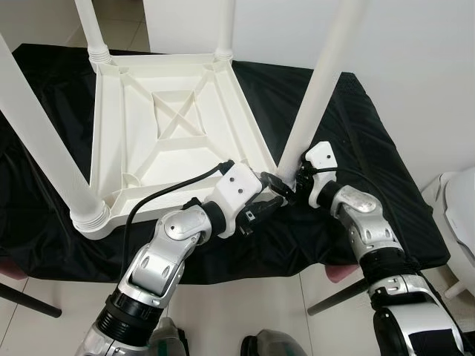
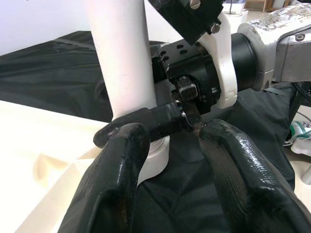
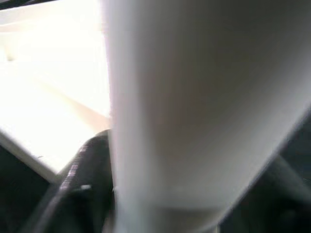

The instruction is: Building children table

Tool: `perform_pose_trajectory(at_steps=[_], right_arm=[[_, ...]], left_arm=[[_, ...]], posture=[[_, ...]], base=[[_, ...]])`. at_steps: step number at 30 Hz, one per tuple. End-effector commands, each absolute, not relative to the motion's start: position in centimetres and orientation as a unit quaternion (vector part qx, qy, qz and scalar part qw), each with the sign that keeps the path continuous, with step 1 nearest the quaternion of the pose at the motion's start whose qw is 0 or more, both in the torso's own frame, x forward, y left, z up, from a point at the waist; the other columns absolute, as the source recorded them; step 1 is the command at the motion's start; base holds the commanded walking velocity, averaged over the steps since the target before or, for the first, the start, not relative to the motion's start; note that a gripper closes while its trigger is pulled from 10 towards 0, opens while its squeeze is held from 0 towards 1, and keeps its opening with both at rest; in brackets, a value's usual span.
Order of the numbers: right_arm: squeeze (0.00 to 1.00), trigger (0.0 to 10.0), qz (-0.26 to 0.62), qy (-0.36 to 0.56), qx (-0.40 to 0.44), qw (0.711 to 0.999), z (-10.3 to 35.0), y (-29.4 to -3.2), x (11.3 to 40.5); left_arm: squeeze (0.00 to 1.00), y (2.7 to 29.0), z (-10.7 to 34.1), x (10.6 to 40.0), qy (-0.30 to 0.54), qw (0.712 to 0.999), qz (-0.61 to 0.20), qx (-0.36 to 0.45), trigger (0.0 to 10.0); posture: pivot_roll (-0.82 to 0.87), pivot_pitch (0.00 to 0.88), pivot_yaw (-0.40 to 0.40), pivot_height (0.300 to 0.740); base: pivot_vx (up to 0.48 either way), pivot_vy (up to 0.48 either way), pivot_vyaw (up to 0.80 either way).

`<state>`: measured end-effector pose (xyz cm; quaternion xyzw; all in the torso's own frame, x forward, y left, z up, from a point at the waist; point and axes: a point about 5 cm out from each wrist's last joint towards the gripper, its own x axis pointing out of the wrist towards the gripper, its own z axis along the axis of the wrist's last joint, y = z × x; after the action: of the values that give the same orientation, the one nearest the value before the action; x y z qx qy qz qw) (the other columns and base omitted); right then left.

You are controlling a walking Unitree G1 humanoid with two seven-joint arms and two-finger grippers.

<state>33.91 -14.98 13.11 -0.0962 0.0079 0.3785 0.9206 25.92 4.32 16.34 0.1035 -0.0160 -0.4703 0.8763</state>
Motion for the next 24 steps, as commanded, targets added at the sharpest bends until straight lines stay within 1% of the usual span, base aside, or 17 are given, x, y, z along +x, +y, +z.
perform_pose_trajectory(at_steps=[1,9,16,18,19,21,22,24], right_arm=[[0.0,0.0,0.395,0.01,-0.104,0.913,13.0,-14.8,34.2],[0.0,0.0,0.408,0.017,-0.084,0.909,12.3,-15.3,34.3],[0.0,0.0,0.395,0.026,-0.073,0.916,11.4,-15.7,33.9],[0.0,10.0,0.375,0.03,-0.065,0.924,11.1,-16.0,33.8],[0.0,10.0,0.375,0.03,-0.065,0.924,11.1,-16.0,33.8],[0.0,10.0,0.344,0.03,-0.057,0.937,11.0,-16.3,33.8],[0.0,10.0,0.344,0.03,-0.057,0.937,11.0,-16.3,33.8],[0.0,10.0,0.321,0.012,-0.061,0.945,11.1,-16.3,33.4]], left_arm=[[0.0,4.3,16.3,25.9,-0.018,0.886,-0.451,0.105,10.0],[0.0,4.3,16.3,25.9,-0.017,0.887,-0.449,0.103,10.0],[0.0,4.4,16.2,25.7,-0.015,0.887,-0.45,0.104,10.0],[0.0,4.4,16.1,25.6,-0.014,0.886,-0.452,0.103,10.0],[0.0,4.4,16.1,25.6,-0.014,0.886,-0.452,0.103,10.0],[0.0,4.3,16.1,25.5,-0.012,0.886,-0.453,0.102,10.0],[0.0,4.3,16.1,25.5,-0.012,0.886,-0.453,0.102,10.0],[0.0,4.3,16.0,25.4,-0.011,0.885,-0.453,0.103,10.0]], posture=[[-0.07,0.0,-0.075,0.74],[-0.07,0.003,-0.072,0.74],[-0.07,0.007,-0.069,0.74],[-0.07,0.015,-0.069,0.74],[-0.07,0.015,-0.069,0.74],[-0.07,0.014,-0.071,0.74],[-0.07,0.014,-0.071,0.74],[-0.06,0.015,-0.076,0.74]], base=[[0.0,0.0,0.0],[0.0,0.0,0.0],[0.0,0.0,0.0],[0.0,0.0,0.0],[0.0,0.0,0.0],[0.0,0.0,0.0],[0.0,0.0,0.0],[0.0,0.0,0.0]])
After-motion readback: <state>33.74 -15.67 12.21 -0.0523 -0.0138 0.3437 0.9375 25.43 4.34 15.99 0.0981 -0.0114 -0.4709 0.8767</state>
